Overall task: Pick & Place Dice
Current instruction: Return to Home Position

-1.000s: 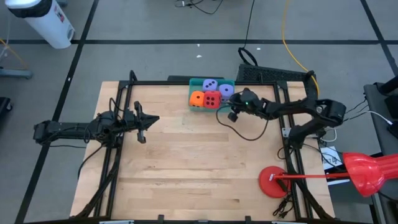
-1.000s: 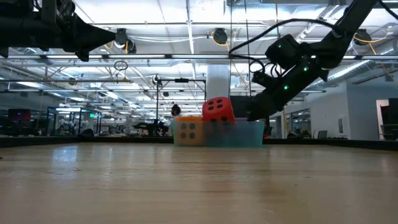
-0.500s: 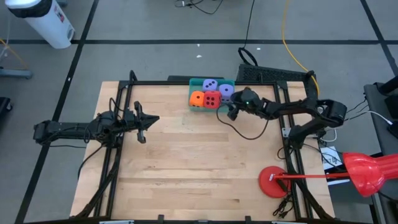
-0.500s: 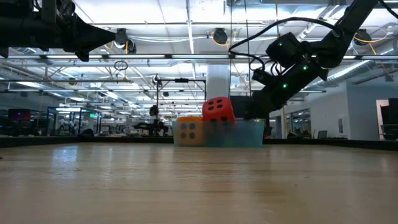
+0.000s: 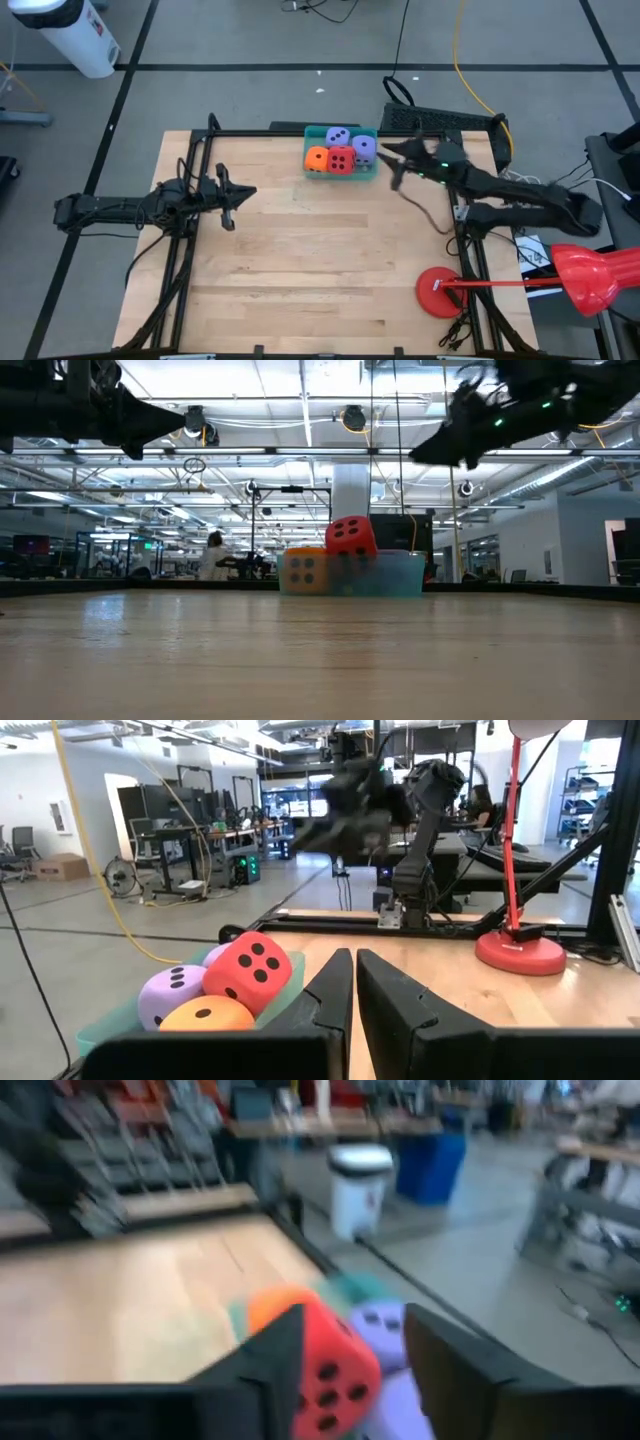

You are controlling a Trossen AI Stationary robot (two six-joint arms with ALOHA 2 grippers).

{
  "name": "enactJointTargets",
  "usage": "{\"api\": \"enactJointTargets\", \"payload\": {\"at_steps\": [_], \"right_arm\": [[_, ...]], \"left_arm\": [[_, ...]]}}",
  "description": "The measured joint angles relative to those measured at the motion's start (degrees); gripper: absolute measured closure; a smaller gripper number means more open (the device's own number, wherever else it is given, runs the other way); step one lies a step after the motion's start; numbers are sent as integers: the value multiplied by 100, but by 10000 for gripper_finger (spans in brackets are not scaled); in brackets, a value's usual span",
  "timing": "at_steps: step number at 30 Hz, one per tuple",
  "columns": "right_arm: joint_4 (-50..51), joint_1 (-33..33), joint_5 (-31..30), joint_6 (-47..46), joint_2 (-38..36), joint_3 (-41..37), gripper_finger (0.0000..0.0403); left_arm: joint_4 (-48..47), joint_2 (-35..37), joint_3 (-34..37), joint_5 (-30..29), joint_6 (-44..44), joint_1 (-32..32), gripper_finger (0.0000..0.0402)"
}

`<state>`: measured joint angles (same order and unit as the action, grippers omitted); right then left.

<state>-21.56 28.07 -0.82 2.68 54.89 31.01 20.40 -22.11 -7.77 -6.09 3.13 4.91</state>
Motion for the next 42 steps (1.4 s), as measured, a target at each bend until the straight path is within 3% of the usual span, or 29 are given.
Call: {"api": "enactJointTargets", "payload": {"at_steps": [5,7,16,23,28,36,42], "right_arm": [[655,7,977,-243,-1480,-285,377],[1198,5,1195,-234,-2004,-285,393],[2728,5,1306,-510,-3747,-296,400],[2716,-2,1325,-494,-4776,-991,401],[2608,-4,1746,-588,-5345,-1599,402],[2149,-4,1759,-670,-5399,-2384,402],[1226,-4,1769,-787,-5410,-2881,402]], "left_arm": [[-280,13,0,6,66,-12,371],[-376,17,0,10,68,-12,371],[-1668,661,-457,160,261,-16,396],[-2104,1258,-457,165,239,-12,399],[-2604,1474,-457,129,124,-12,399],[-2911,1254,-339,25,-30,-12,399],[-2848,983,-289,545,30,-19,400]]}}
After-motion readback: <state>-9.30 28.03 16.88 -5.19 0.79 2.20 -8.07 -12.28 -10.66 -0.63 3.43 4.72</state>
